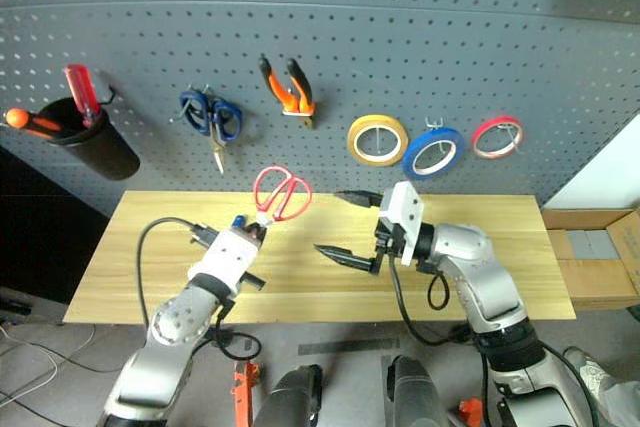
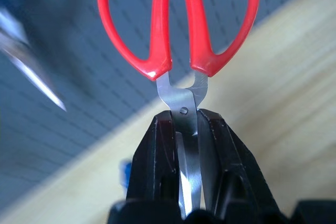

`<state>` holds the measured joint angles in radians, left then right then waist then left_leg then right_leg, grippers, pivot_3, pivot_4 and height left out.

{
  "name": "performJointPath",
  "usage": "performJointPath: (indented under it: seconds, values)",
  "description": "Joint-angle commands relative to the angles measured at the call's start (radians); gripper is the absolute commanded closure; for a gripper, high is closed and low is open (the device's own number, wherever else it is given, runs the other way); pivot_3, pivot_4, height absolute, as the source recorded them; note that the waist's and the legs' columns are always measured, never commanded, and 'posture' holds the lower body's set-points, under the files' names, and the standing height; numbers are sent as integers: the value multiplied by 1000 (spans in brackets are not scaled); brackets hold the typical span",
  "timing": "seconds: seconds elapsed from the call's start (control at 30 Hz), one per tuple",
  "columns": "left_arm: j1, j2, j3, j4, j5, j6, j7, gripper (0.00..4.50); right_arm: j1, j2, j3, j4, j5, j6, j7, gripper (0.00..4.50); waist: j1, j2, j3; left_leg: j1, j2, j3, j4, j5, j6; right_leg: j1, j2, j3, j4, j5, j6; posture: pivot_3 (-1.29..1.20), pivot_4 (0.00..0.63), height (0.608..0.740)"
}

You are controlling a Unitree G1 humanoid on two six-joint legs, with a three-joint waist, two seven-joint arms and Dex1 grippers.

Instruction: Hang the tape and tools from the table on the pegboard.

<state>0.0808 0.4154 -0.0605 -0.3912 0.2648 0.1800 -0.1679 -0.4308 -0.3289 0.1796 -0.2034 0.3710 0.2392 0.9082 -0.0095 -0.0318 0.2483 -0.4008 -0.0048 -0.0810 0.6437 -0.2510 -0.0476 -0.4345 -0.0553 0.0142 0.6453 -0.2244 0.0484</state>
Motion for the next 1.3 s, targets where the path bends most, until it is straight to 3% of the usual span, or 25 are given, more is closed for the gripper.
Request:
performJointPath:
  seconds: [0.03, 0.2, 0.47, 0.8, 1.2, 1.3]
  values:
    - [32, -14, 72, -99, 40, -78, 74, 4289, -14, 18, -25, -42, 36, -8, -17, 0, 8, 0, -10, 0, 0, 0, 0, 0, 0, 0, 0, 0, 0, 0, 0, 104, 106, 740]
    - [-32, -23, 142, -90, 21, -116, 98, 4289, -58, 48, -26, 6, 23, -40, -24, 0, 28, 1, -38, 5, 0, -1, 1, 0, 1, 8, 1, -2, 0, 0, 0, 124, 94, 740]
    - [-220, -18, 186, 69, -71, -72, 39, 4289, -99, 64, -14, 68, -6, -80, -25, 0, 36, -2, -62, 12, -1, -2, 1, 0, 1, 15, 1, -3, 0, 0, 0, 115, 92, 740]
    - [-249, -95, 205, 155, -191, 17, 26, 4289, -81, 45, -25, 43, -8, -76, -49, 0, 33, -2, -66, 14, 0, 0, 1, 0, 1, 15, 2, -1, 1, 0, 0, 86, 95, 740]
    - [-298, -78, 212, 229, -250, 110, -5, 4289, -83, 34, -23, 42, -4, -74, -66, 0, 32, -2, -70, 17, 0, 0, 1, 0, 1, 17, 2, -1, 2, 0, 0, 85, 102, 740]
    - [-328, -71, 209, 255, -256, 110, -12, 3295, -83, 33, -21, 41, -4, -73, -66, 0, 32, -2, -70, 19, 0, 0, 1, 0, 1, 19, 2, -1, 2, 0, 0, 81, 104, 740]
